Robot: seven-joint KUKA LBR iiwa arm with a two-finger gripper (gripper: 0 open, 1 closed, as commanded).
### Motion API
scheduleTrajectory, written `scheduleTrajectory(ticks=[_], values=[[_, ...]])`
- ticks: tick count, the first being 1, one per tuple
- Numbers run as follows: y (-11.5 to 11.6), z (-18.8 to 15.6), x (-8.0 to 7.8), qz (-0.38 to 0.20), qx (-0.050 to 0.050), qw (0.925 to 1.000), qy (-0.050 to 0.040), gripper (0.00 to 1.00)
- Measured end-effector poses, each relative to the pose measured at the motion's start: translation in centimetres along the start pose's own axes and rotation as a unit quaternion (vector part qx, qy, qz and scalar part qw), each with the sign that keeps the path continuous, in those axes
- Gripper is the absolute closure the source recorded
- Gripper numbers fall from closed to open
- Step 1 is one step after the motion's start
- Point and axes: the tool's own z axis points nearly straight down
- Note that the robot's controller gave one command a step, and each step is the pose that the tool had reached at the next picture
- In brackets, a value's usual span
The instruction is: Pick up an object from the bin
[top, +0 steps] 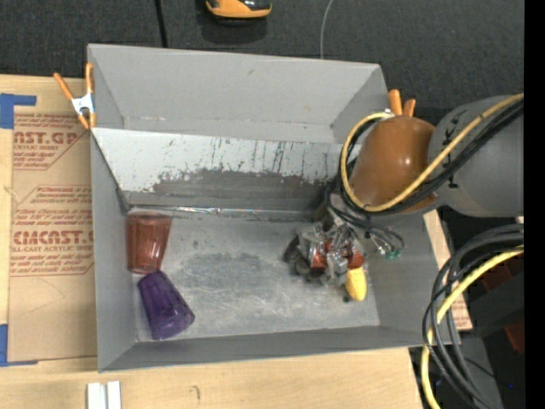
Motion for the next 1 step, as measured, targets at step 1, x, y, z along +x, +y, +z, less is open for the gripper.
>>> scheduleTrajectory(ticks=[1], values=[[1.35, -19.94, -1.77, 0.034, 0.004, 0.9994, 0.0049, 1.00]])
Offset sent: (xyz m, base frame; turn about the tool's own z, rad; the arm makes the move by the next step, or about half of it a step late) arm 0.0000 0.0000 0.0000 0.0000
